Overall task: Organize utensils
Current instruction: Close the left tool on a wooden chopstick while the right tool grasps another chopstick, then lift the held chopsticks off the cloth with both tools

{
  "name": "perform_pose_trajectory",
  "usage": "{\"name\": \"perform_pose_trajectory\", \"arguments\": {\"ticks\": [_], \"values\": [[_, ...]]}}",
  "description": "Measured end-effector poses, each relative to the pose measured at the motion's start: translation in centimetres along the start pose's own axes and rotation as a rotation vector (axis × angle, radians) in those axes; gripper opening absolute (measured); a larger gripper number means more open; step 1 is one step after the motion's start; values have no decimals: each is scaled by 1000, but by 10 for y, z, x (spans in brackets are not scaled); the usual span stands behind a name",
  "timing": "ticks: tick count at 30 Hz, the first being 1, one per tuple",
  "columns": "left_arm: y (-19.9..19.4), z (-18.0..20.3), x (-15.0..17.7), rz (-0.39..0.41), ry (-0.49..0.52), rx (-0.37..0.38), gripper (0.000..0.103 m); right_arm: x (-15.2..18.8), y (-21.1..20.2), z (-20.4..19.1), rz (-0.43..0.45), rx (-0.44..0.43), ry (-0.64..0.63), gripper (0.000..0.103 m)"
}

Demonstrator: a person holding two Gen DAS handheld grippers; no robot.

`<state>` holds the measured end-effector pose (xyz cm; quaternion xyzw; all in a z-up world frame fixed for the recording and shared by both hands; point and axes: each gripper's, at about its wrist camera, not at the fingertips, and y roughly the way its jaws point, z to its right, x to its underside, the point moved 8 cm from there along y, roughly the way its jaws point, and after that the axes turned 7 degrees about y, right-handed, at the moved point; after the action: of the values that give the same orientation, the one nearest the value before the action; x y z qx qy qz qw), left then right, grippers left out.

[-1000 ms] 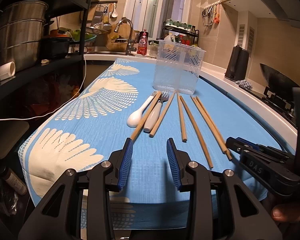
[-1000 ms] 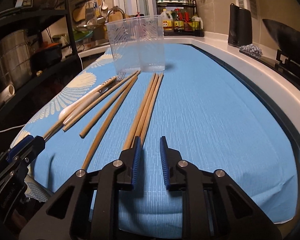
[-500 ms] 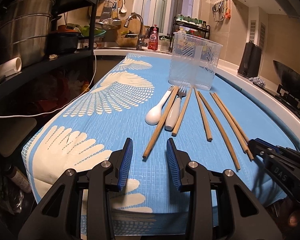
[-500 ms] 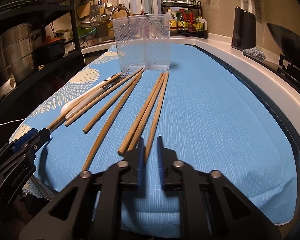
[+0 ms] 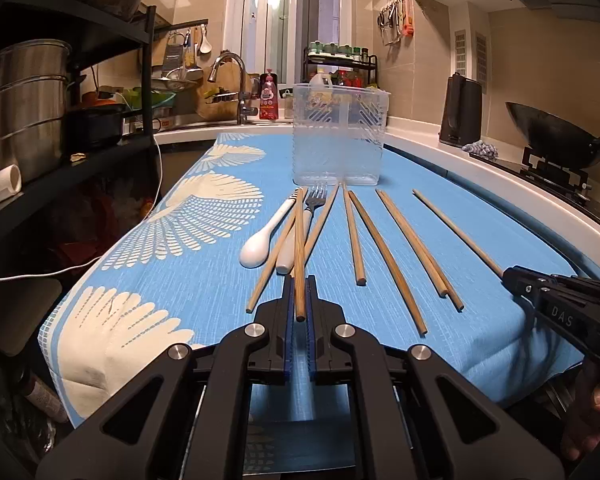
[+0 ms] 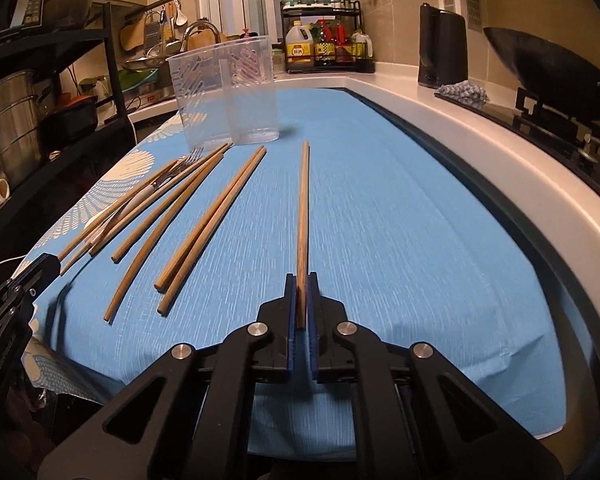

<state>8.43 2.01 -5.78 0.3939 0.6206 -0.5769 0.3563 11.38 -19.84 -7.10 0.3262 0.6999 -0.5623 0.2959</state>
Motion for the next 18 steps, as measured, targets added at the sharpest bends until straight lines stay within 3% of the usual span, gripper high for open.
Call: {"name": "perform_pose_trajectory", "arguments": {"ticks": [5,18], "values": [[12,1,10,-60,-11,13,5,1,0,-4,13,-14,-13,9],[14,2,12,-70,-15,15,6,2,2,-6,26,-9,-21,9]]}}
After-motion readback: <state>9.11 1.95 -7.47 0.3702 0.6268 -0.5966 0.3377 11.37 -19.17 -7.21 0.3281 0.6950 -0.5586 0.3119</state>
